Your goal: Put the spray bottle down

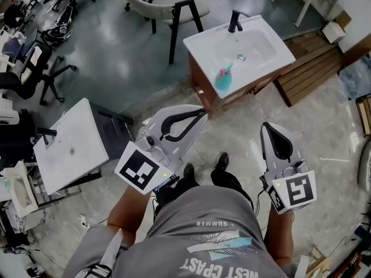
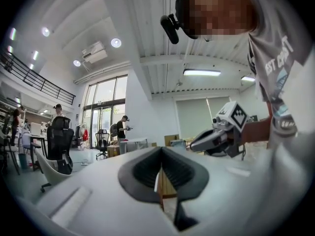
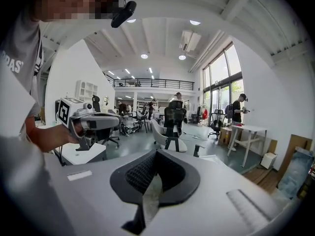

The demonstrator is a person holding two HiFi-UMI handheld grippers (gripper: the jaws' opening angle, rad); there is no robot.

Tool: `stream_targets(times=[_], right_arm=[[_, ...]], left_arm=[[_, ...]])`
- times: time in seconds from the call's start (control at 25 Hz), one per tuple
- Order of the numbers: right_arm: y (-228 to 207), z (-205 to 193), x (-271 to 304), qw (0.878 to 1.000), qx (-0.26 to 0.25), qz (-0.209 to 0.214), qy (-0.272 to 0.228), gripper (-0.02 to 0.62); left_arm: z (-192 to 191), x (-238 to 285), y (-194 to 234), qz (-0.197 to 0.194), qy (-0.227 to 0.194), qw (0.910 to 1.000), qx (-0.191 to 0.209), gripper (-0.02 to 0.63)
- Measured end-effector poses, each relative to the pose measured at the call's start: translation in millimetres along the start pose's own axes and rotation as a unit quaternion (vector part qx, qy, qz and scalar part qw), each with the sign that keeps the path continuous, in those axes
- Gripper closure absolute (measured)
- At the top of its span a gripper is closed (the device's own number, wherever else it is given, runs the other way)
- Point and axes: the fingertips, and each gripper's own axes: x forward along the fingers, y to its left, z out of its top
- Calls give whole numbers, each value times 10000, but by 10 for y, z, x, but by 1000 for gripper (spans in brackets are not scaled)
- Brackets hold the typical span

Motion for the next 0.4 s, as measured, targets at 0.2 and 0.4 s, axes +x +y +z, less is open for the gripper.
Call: stream_targets(times=[0.2,0.4], right_arm=[[154,65,-73,10000,-38,-63,-46,595],[255,68,-141,9999,-49,-74,-51,595]], left_arm=[[42,-160,-50,-68,-64,10000,-11,605],[29,-260,-127,-120,-60,9999,-31,604]])
